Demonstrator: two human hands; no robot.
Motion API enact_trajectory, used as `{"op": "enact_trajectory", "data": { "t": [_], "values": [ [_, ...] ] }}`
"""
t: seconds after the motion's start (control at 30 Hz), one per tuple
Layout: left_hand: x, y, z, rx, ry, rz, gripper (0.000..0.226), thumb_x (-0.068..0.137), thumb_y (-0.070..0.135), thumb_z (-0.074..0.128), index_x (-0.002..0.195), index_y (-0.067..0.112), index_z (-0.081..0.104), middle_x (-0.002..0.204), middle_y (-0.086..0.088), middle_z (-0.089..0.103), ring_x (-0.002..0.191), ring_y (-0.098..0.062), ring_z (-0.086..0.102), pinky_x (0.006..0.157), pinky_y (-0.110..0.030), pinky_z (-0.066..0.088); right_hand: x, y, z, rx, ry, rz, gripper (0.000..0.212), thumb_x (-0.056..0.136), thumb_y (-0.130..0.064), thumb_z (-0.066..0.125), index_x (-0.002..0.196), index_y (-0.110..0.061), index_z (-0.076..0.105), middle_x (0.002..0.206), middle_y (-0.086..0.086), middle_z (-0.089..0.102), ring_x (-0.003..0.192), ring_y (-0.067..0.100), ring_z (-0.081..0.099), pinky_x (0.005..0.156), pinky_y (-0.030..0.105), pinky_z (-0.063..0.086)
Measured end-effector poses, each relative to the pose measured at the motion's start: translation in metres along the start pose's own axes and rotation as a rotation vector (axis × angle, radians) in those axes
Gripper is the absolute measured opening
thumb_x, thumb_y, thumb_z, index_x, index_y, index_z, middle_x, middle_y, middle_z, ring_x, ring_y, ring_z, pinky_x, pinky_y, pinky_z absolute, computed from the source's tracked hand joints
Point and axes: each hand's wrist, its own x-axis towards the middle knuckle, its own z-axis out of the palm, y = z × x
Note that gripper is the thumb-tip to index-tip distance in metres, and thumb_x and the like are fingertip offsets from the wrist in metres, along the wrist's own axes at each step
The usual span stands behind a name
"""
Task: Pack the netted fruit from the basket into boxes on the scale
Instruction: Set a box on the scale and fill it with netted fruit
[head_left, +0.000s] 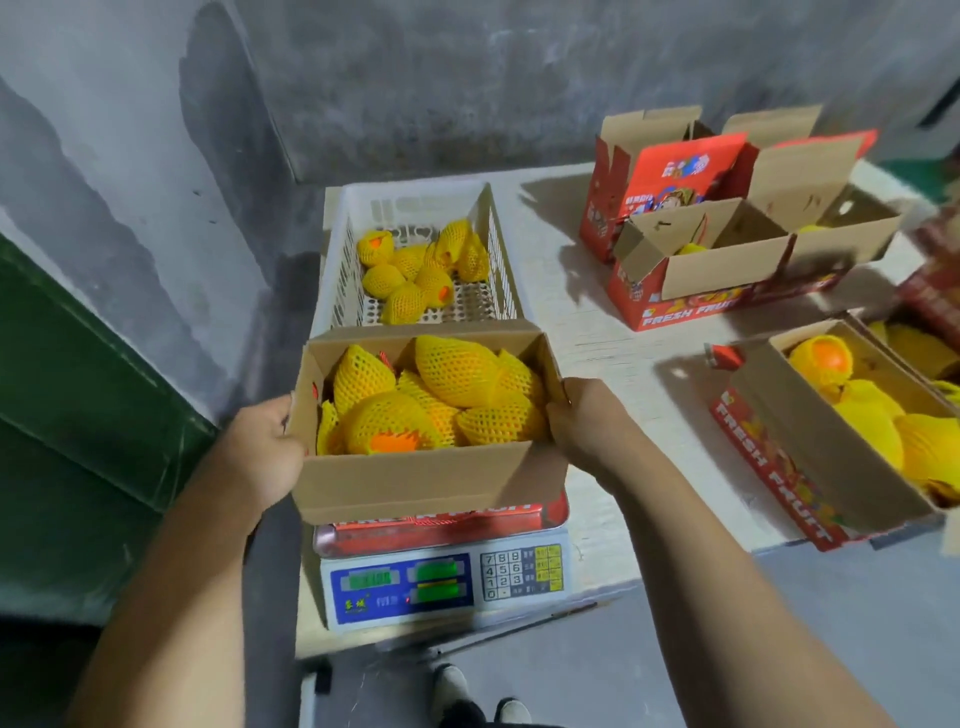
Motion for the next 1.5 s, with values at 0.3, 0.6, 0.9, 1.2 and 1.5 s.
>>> {"op": "enact_trajectory", "data": {
  "t": [0.3,0.6,0.9,1.2,1.5],
  "values": [
    [0.017,0.096,0.003,0.149,-0.147,0.253,0.046,0.097,0.002,0.048,0.117,0.036,0.073,0.107,-0.008,0.075,0.098,-0.038,0.069,0.080,-0.049,0.059,-0.028,0.043,-0.078,0.180,0.118,0.061,0.026,0.099,-0.019,0.052,0.084,-0.012,0.071,0.073,0.009,0.072,0.077,0.035,0.071,0.069,0.046,0.066],
    [0.059,0.251,0.117,0.261,-0.245,0.537,0.047,0.088,-0.002,0.052,0.115,0.032,0.072,0.092,0.007,0.066,0.085,-0.021,0.061,0.065,-0.029,0.041,-0.041,0.139,-0.180,0.320,0.431,0.169,0.015,0.092,-0.016,0.059,0.078,-0.010,0.063,0.055,0.003,0.055,0.054,0.020,0.053,0.050,0.035,0.044],
    [0.126,0.299,0.319,0.447,-0.548,0.550,0.041,0.100,0.002,0.050,0.129,0.021,0.071,0.112,-0.002,0.068,0.101,-0.024,0.061,0.071,-0.028,0.045,-0.018,0.231,-0.118,0.534,0.488,0.417,0.005,0.094,-0.010,0.051,0.092,-0.011,0.055,0.085,0.022,0.060,0.070,0.029,0.054,0.060,0.048,0.050],
    [0.039,0.213,0.406,-0.288,0.026,0.084,0.070,0.098,0.007,0.064,0.157,0.028,0.033,0.161,-0.012,0.021,0.125,-0.012,0.039,0.096,-0.023,0.038,-0.013,0.269,-0.140,-0.260,0.490,0.176,0.029,0.094,-0.053,0.054,0.095,-0.024,0.055,0.097,0.003,0.055,0.089,0.030,0.057,0.066,0.037,0.043],
    [-0.057,0.188,0.421,-0.451,-0.386,-0.121,0.077,0.104,0.008,0.048,0.167,0.035,0.013,0.165,-0.002,0.040,0.142,-0.031,0.049,0.118,-0.049,0.043,0.033,0.248,-0.141,-0.708,0.421,0.187,0.065,0.098,-0.028,0.041,0.160,-0.012,0.027,0.143,0.017,0.044,0.129,0.040,0.041,0.109,0.050,0.032]
  ]
}}
